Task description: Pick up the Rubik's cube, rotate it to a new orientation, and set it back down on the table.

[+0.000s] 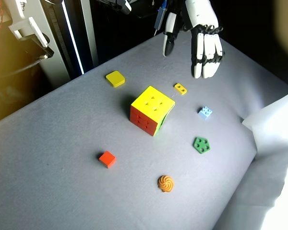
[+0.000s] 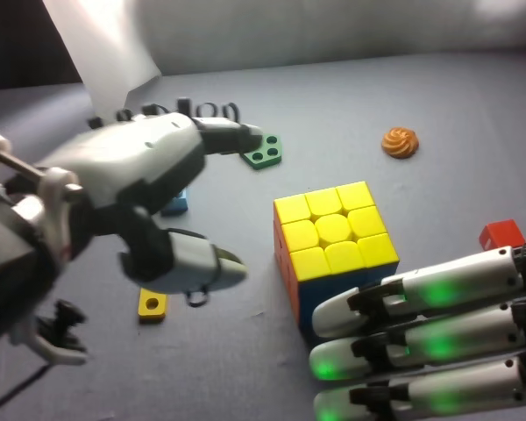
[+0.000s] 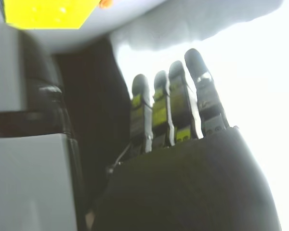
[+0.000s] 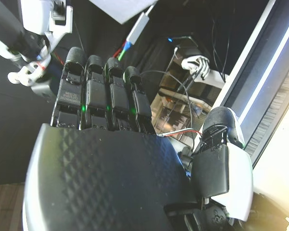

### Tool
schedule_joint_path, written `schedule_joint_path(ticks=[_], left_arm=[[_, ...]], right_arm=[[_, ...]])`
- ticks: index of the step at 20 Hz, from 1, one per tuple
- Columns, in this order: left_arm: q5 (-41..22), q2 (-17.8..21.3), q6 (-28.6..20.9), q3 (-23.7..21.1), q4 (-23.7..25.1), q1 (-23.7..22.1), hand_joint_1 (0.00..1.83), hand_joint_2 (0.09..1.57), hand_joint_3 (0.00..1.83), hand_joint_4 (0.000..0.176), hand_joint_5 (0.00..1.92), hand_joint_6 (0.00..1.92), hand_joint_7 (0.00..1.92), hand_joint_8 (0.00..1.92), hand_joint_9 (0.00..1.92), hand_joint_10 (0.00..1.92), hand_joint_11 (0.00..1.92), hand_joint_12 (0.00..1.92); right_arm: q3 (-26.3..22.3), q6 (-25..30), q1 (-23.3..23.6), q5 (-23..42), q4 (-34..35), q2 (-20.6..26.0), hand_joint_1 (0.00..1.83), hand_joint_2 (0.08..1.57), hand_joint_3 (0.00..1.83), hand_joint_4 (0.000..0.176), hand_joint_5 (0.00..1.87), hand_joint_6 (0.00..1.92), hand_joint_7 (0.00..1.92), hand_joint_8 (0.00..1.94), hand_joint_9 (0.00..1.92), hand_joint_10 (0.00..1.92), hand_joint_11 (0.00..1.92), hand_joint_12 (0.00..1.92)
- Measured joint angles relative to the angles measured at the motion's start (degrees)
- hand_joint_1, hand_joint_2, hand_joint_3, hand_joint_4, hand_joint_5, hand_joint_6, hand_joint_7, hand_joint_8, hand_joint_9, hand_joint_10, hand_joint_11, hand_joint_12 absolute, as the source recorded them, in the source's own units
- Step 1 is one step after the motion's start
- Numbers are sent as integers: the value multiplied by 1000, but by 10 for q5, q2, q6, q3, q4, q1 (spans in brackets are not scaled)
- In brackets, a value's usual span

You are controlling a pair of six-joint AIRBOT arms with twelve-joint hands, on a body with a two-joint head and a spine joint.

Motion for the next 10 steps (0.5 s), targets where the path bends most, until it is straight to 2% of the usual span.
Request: schedule_joint_path(ticks=[1, 2, 3, 4, 6, 7, 8, 9, 10], left_arm=[[-14, -14, 10, 0, -21, -7, 1169, 974, 0, 9, 321, 19, 207, 16, 179, 19, 0, 797], [-37, -28, 14, 1, -37, -9, 1173, 1014, 9, 8, 346, 19, 240, 16, 209, 22, 0, 858], [-53, -39, 14, 4, -52, -12, 1183, 991, 0, 5, 326, 5, 224, 4, 197, 11, 0, 785], [-64, -48, 16, 6, -63, -12, 1166, 1027, 11, 0, 293, 2, 211, 1, 211, 10, 0, 836], [-94, -66, 19, 8, -83, -13, 1194, 970, 0, 0, 277, 8, 194, 7, 179, 4, 0, 784], [-105, -77, 20, 11, -89, -13, 1003, 1181, 69, 0, 331, 20, 237, 13, 209, 11, 0, 883], [-110, -84, 21, 13, -96, -13, 1081, 1199, 47, 0, 398, 22, 307, 12, 270, 19, 0, 1038], [-113, -93, 21, 18, -103, -13, 1156, 1025, 0, 0, 375, 5, 268, 2, 233, 5, 0, 943], [-115, -96, 25, 19, -108, -15, 1219, 963, 0, 7, 363, 1, 225, 0, 190, 0, 0, 868]], right_arm=[[0, 0, 0, 0, 7, 0, 0, 1063, 0, 0, 166, 6, 174, 7, 134, 9, 0, 343], [0, 0, 0, -2, 10, 0, 0, 1061, 0, 0, 151, 2, 160, 3, 120, 2, 0, 320], [0, 0, 0, -2, 9, 1, 0, 1065, 0, 0, 176, 7, 184, 7, 143, 7, 0, 342], [0, 0, 0, -2, 8, 2, 0, 1072, 3, 0, 172, 3, 180, 3, 140, 4, 0, 344], [0, 0, 0, -3, 11, 3, 0, 1077, 5, 0, 160, 0, 163, 0, 126, 0, 0, 347], [0, 0, 4, -2, 10, 4, 0, 1075, 4, 0, 156, 0, 158, 0, 118, 0, 0, 346], [0, 0, 4, -3, 13, 5, 0, 1074, 2, 0, 141, 0, 144, 0, 104, 0, 0, 311], [0, -1, 8, -2, 15, 7, 0, 1085, 4, 0, 145, 2, 143, 1, 99, 0, 0, 282], [0, 0, 10, -2, 15, 9, 0, 1081, 1, 0, 156, 4, 155, 3, 106, 2, 0, 293]])
